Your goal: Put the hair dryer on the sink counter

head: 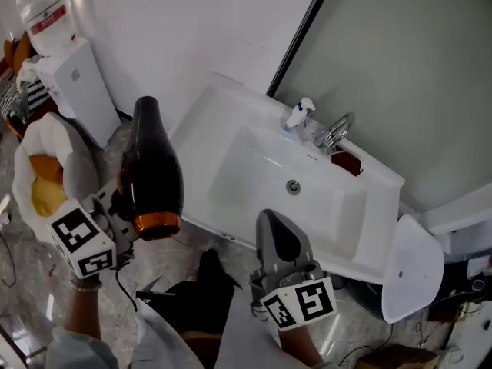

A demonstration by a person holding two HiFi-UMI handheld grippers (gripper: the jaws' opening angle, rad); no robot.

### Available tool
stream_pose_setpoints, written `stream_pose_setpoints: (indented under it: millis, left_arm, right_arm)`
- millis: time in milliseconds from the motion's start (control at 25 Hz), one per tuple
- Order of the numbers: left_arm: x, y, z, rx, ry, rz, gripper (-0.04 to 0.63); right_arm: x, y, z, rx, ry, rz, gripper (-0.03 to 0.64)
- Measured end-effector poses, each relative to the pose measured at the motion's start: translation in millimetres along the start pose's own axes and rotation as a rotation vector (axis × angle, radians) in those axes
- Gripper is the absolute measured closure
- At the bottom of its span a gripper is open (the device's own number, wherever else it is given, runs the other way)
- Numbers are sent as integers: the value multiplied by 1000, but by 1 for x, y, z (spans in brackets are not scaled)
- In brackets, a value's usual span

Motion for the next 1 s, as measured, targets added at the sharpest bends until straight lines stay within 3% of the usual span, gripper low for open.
stream_pose_setpoints:
  millis: [280, 1000]
  left_arm:
    - [7, 45, 47, 34, 114, 130, 430]
    - [-10, 155, 146, 66, 284, 497, 430]
  right_arm:
    - [7, 28, -33, 4, 11, 9, 620]
    - [16, 93, -120, 3, 64, 46, 620]
Point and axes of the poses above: the fingertips, and each gripper's own axes: y forward along the fingers, z to its left, x out of its top, the point moved 1 cm from there along -y, backward along the fingers, and after that the axes turned 10 degrees about z, right-handed, at the moved point
